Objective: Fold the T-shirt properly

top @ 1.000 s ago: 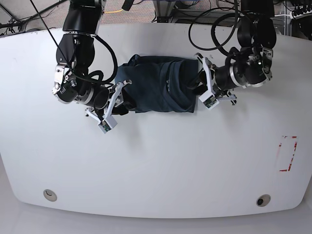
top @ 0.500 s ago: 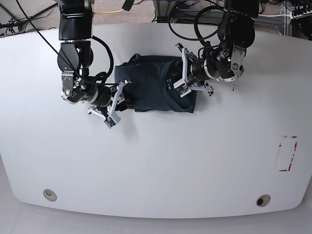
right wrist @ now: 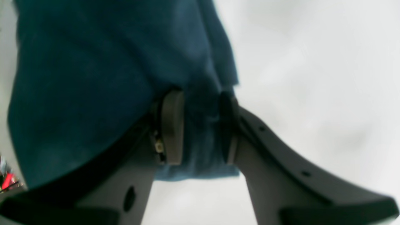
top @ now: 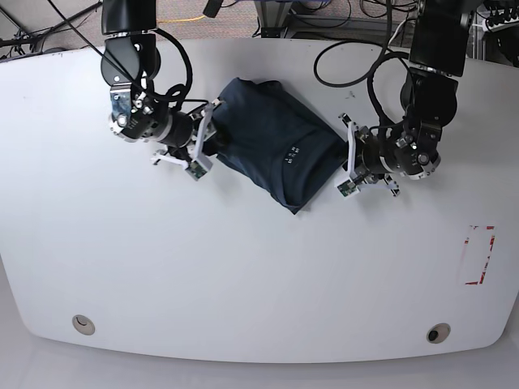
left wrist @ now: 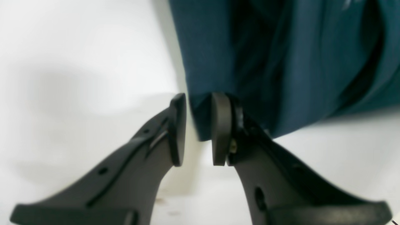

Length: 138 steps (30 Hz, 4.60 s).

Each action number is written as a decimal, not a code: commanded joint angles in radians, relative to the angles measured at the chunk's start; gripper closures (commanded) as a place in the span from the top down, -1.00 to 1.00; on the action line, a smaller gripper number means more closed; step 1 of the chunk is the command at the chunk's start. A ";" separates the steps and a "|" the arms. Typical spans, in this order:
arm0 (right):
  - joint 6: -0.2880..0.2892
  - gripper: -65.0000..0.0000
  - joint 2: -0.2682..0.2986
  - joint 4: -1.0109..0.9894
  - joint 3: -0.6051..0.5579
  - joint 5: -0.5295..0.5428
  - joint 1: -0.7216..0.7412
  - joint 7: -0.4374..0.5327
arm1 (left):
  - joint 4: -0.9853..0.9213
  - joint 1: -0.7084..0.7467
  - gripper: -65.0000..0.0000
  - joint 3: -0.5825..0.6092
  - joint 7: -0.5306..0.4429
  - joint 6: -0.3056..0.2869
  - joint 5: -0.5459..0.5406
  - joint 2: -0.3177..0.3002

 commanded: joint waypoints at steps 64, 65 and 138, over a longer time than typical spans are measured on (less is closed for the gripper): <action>0.011 -0.45 0.054 0.123 0.114 0.405 0.009 -0.010 | -0.401 0.303 -0.01 -0.767 -0.258 0.000 -0.006 -0.389; 0.011 -0.45 0.054 0.123 0.114 0.405 0.007 -0.010 | -0.404 0.300 -0.01 -0.788 -0.258 0.000 -0.006 -0.398; 0.011 -0.45 -0.074 -0.190 0.368 -0.106 -0.950 0.983 | -0.028 1.214 -0.02 -0.286 -1.059 0.615 0.161 0.184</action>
